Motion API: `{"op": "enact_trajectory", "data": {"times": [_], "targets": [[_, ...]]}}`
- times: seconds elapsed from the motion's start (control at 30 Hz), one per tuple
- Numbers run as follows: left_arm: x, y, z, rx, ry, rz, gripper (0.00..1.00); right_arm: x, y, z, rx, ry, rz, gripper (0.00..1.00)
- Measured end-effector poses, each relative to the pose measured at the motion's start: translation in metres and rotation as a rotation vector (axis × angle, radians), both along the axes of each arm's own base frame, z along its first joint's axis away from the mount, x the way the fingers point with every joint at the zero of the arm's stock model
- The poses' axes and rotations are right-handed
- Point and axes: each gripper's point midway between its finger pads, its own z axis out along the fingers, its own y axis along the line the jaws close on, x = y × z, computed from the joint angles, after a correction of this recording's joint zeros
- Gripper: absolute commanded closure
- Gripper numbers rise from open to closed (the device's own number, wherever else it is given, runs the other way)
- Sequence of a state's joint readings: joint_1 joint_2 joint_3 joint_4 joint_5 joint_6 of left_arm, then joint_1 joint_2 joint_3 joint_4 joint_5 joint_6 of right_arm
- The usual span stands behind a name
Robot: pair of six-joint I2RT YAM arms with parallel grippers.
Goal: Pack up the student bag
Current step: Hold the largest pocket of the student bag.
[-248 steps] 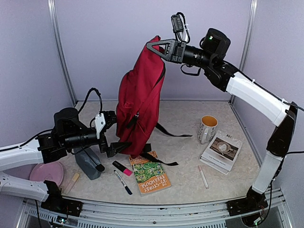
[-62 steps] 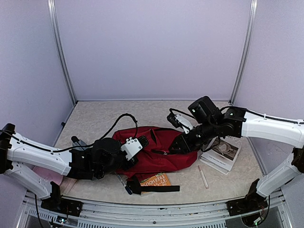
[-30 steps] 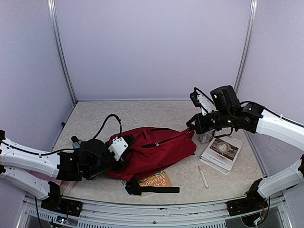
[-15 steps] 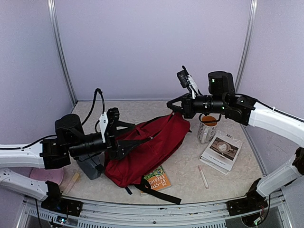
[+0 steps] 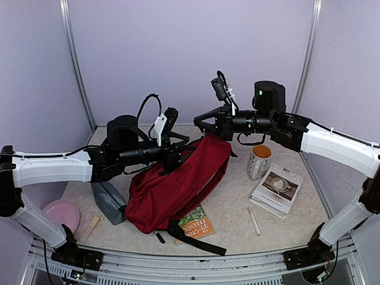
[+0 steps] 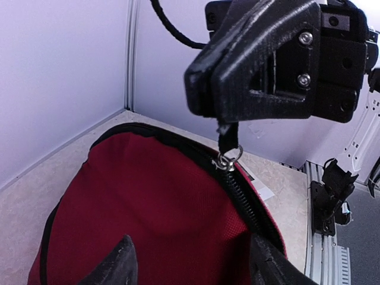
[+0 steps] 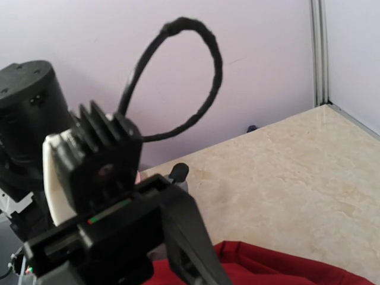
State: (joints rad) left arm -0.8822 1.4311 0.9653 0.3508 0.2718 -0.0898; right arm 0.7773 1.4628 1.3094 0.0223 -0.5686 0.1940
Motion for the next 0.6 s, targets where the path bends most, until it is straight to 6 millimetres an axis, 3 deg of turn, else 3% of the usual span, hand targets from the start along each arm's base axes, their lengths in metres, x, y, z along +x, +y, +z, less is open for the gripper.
{"op": "enact_trajectory", "data": {"times": [0.3,0.6], "targets": [[0.007,-0.021,-0.013,0.021,0.029,-0.057,0.02,0.002,0.003,-0.002,-0.001,-0.004,0.009,1.00],[0.001,-0.026,-0.001,-0.030,0.017,-0.127,0.02,0.005,0.007,0.016,0.024,-0.041,0.008,1.00]]}}
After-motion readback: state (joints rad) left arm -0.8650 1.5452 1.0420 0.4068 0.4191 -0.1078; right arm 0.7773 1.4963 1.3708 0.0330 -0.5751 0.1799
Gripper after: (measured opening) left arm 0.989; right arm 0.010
